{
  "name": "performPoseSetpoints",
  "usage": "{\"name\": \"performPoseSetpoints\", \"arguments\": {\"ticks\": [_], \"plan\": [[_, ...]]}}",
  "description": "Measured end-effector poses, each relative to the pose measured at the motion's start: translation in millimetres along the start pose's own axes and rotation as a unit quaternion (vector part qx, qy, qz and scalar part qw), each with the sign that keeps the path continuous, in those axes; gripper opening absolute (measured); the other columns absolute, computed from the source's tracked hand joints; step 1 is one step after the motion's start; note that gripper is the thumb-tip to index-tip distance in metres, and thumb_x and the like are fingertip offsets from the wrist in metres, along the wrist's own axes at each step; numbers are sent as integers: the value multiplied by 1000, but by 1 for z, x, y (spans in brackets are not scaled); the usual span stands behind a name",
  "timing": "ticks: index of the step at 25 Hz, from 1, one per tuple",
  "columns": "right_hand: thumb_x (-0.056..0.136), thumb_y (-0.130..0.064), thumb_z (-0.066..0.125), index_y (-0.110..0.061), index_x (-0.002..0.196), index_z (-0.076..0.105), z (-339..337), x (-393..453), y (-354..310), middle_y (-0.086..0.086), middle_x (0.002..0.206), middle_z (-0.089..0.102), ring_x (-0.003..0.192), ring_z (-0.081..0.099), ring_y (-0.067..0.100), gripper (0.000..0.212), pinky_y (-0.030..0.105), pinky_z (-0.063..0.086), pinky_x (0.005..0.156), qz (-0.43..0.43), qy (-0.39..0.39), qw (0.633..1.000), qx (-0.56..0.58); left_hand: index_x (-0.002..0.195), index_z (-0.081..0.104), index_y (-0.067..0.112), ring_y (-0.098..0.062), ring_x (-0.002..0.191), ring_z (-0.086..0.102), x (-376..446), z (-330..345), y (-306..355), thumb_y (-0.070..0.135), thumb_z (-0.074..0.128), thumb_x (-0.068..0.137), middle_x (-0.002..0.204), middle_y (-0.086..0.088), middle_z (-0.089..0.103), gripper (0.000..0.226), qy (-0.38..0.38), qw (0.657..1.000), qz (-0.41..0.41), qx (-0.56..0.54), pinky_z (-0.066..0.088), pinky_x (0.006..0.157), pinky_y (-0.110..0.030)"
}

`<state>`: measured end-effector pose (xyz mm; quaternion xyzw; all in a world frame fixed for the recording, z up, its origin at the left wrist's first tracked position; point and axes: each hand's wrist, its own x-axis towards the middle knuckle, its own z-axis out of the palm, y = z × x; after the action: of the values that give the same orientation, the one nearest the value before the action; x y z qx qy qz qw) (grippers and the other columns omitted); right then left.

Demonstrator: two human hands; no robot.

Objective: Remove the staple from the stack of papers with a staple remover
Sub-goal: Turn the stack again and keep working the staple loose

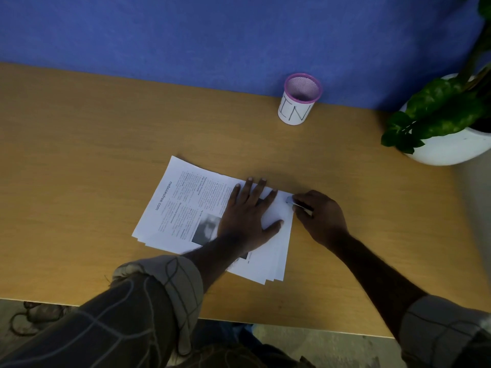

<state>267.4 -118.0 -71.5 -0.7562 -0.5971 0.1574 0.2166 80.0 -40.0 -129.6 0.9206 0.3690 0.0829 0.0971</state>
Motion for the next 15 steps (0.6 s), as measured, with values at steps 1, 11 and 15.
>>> {"name": "performPoseSetpoints", "arguments": {"ticks": [1, 11, 15], "plan": [[85, -12, 69, -14, 112, 70, 0, 1, -1, 2, 99, 72, 82, 63, 14, 27, 26, 50, 72, -11, -1, 1000, -11, 154, 32, 29, -31, 154, 17, 0, 0, 0, 72, 37, 91, 168, -5, 21, 77, -1, 1000, -1, 0, 15, 125, -53], [82, -13, 71, -22, 105, 72, 6, 12, -12, 2, 94, 73, 87, 65, 24, 24, 41, 48, 78, -69, -4, 989, -133, 153, 33, 27, -31, 154, 19, 1, -1, 0, 74, 36, 90, 166, -5, 25, 78, 1, 1000, -4, -5, 15, 125, -52], [84, -16, 66, -25, 98, 73, 0, 23, -15, -3, 96, 73, 92, 63, 24, 19, 39, 42, 82, -106, -26, 977, -182, 152, 36, 28, -31, 153, 21, 1, -1, -1, 74, 36, 90, 165, -4, 27, 77, 4, 1000, -3, -8, 16, 124, -53]]}}
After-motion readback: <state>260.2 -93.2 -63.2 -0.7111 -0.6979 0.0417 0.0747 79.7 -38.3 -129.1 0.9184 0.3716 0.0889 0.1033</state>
